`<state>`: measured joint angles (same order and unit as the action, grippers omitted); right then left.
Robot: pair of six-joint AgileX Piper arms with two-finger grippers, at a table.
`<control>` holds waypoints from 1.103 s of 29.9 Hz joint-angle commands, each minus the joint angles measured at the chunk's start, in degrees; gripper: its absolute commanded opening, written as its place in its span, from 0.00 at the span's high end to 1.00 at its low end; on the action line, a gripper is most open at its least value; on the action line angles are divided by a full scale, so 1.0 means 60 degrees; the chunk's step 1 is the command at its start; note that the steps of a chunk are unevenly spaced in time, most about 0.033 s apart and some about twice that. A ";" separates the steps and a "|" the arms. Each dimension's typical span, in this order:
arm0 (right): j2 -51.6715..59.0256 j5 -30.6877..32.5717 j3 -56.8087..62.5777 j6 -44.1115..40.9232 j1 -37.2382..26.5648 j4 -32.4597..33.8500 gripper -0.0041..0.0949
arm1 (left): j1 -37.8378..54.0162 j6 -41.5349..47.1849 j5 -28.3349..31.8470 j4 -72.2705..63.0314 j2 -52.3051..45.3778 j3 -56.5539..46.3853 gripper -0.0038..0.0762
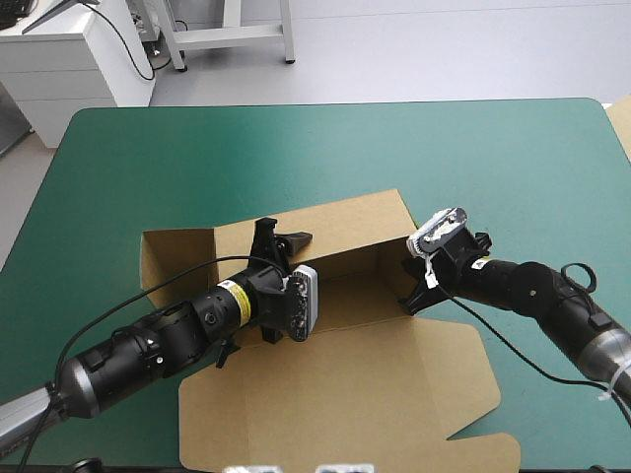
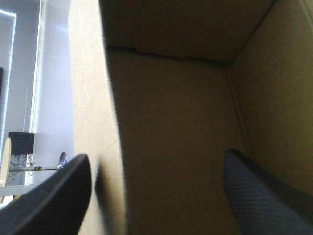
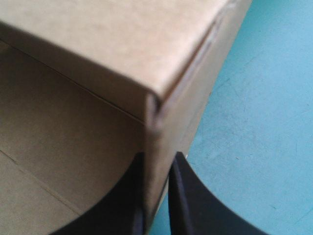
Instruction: Fold the box
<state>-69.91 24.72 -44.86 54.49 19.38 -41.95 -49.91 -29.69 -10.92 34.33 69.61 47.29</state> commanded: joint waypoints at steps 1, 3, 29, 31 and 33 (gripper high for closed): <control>0.0216 0.0197 -0.0291 0.0234 0.0121 -0.0233 0.98 | -0.0290 0.0320 -0.0095 -0.0334 -0.0584 0.0220 0.19; 0.0216 0.0110 -0.0291 0.0234 0.0103 -0.0215 0.98 | -0.0426 0.0344 -0.0429 -0.0334 -0.0714 0.0220 0.19; 0.0216 -0.1123 -0.0291 -0.1546 0.0103 0.1430 0.98 | -0.1810 0.0408 -0.1695 -0.1123 -0.1295 0.2402 0.93; 0.0216 -0.1123 -0.0291 -0.1546 0.0103 0.1430 0.98 | -0.1785 0.0408 -0.2548 -0.1406 -0.1202 0.2798 0.93; 0.0216 -0.1123 -0.0291 -0.1546 0.0103 0.1430 0.98 | -0.1722 0.0408 -0.3286 -0.1633 -0.1107 0.3162 0.93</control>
<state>-69.97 19.36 -44.92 44.26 19.73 -33.61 -60.29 -27.92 -28.20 26.41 63.21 61.55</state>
